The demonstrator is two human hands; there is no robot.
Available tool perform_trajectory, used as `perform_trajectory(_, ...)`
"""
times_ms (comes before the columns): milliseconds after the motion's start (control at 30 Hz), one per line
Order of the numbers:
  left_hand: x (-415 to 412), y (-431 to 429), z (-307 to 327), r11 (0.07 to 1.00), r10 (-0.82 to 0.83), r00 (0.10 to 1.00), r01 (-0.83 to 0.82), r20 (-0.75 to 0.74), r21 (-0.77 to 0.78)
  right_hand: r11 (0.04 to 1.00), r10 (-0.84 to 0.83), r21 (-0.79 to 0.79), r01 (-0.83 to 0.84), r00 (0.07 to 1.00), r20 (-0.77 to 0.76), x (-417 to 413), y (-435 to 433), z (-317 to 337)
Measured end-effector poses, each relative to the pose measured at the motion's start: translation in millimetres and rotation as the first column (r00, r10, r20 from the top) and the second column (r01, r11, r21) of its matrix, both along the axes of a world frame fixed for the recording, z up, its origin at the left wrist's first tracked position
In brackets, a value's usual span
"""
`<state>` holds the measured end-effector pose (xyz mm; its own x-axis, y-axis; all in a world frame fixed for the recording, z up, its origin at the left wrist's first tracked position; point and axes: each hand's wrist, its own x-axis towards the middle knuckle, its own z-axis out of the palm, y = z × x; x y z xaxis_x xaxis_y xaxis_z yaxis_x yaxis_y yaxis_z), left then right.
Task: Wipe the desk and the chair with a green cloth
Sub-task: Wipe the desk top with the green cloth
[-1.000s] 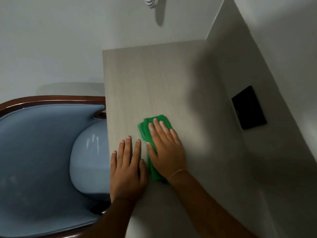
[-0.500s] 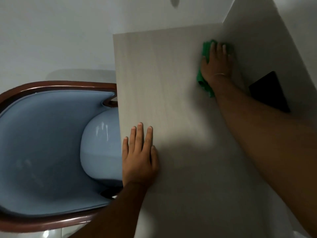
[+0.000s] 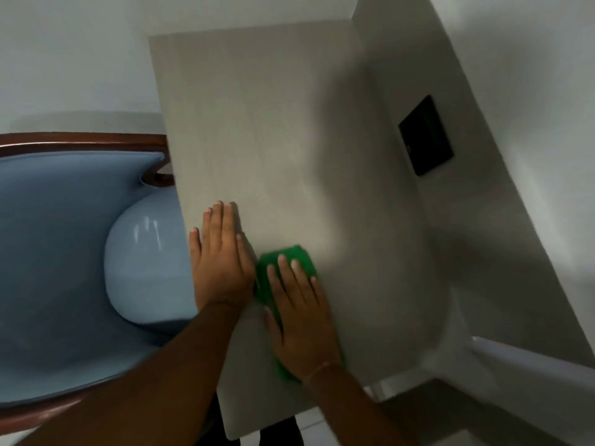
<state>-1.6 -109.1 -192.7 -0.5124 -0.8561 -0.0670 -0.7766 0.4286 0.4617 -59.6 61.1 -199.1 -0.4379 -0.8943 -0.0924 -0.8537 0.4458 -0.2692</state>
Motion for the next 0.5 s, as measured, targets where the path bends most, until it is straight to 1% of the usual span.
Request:
perform_trajectory(67,1,1,1,1.0,0.008,1.0,-0.009,-0.029,-0.011,0.999,-0.023,0.047,0.023,1.0,0.005,14,50,-5)
perform_trajectory(133,-1,5,3,1.0,0.004,0.998,-0.004,-0.058,0.0,0.993,-0.084,0.085,0.085,0.996,-0.015,-5,88,-4)
perform_trajectory(200,-2,9,5,1.0,-0.013,0.998,0.013,-0.068,0.001,0.979,-0.156,0.128,0.161,0.987,-0.048,-50,115,1)
perform_trajectory(300,-5,9,5,1.0,-0.026,0.997,0.026,-0.075,-0.003,0.925,-0.333,0.169,0.341,0.94,-0.075,-143,133,18)
perform_trajectory(333,-5,9,5,1.0,-0.031,0.998,0.031,-0.063,-0.005,0.907,-0.376,0.178,0.382,0.924,-0.068,-167,133,24)
perform_trajectory(400,-5,12,4,1.0,-0.005,1.0,0.005,-0.007,-0.006,0.907,-0.383,0.158,0.391,0.92,-0.08,-192,132,27)
perform_trajectory(500,-1,17,4,0.996,0.083,0.994,-0.084,0.077,0.007,0.897,-0.412,0.125,0.425,0.904,-0.118,-178,123,18)
